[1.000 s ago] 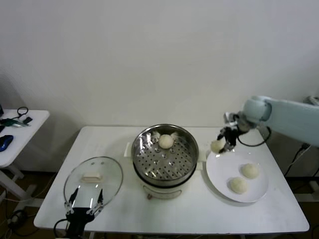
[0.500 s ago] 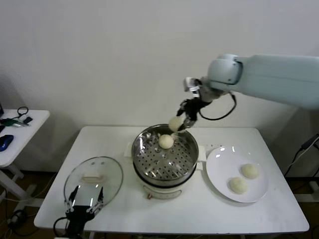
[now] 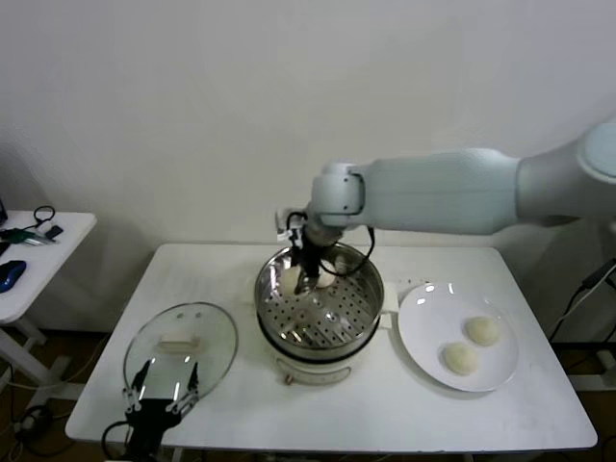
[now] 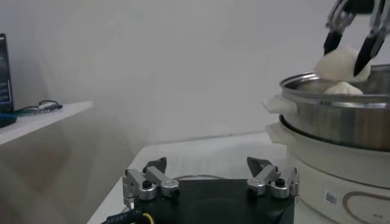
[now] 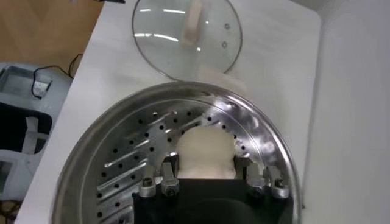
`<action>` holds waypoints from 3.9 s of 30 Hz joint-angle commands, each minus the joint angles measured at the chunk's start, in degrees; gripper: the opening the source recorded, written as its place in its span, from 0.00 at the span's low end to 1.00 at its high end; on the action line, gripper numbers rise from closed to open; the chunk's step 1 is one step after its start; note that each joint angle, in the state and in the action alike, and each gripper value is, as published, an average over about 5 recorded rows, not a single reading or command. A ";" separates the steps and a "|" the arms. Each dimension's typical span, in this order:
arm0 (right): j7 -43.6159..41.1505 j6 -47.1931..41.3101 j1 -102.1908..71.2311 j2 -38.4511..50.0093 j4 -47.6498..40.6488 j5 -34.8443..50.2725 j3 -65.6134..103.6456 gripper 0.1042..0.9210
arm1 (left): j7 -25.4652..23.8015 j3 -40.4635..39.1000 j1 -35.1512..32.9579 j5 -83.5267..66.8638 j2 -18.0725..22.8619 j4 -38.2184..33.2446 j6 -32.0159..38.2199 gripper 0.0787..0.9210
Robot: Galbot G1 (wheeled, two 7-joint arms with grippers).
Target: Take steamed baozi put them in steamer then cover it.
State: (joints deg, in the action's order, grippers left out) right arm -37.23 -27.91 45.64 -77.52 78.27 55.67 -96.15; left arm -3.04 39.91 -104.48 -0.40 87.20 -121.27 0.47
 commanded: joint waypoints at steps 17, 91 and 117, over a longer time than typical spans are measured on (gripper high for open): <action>-3.87 4.50 0.28 0.57 -1.48 -5.08 0.05 0.86 | 0.10 -0.20 -0.16 0.23 0.32 -0.07 -0.06 0.88; -12.82 12.41 -15.93 44.93 1.62 -35.00 6.79 0.69 | 0.61 -0.53 -1.44 2.38 2.28 -1.35 -0.71 0.88; -19.76 42.28 8.97 16.83 23.82 -51.90 6.56 0.69 | 0.42 -0.85 -1.56 3.52 2.90 -1.89 -0.85 0.88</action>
State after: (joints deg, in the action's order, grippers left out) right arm -58.17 8.01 56.51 -53.19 91.55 16.27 -91.69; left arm -2.65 39.09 -106.01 3.10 89.98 -123.51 -0.57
